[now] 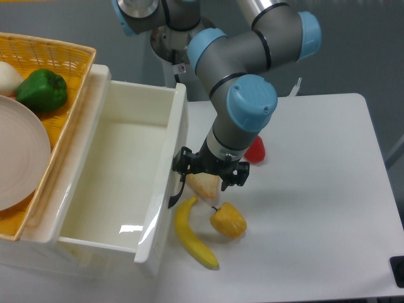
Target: Slide open the top white drawer
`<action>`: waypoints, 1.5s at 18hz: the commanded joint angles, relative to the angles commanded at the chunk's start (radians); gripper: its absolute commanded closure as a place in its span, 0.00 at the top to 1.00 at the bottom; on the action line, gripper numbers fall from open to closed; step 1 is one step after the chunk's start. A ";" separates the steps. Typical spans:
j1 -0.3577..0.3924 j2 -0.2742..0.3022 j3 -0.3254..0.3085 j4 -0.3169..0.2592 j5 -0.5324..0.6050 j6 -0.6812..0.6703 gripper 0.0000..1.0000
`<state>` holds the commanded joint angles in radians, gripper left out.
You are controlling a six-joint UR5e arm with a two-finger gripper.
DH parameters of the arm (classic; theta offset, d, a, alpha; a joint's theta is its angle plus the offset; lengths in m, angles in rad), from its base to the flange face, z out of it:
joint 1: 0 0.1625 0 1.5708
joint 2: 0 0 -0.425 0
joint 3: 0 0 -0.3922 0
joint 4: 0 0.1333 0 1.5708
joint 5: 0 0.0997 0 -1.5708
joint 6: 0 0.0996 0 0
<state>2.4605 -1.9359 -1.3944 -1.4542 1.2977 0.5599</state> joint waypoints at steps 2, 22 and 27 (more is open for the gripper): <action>0.006 0.000 0.000 0.000 0.000 0.000 1.00; 0.058 0.002 -0.015 0.000 -0.126 -0.008 1.00; 0.083 0.009 -0.015 0.003 -0.146 -0.012 1.00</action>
<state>2.5433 -1.9267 -1.4097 -1.4512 1.1520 0.5476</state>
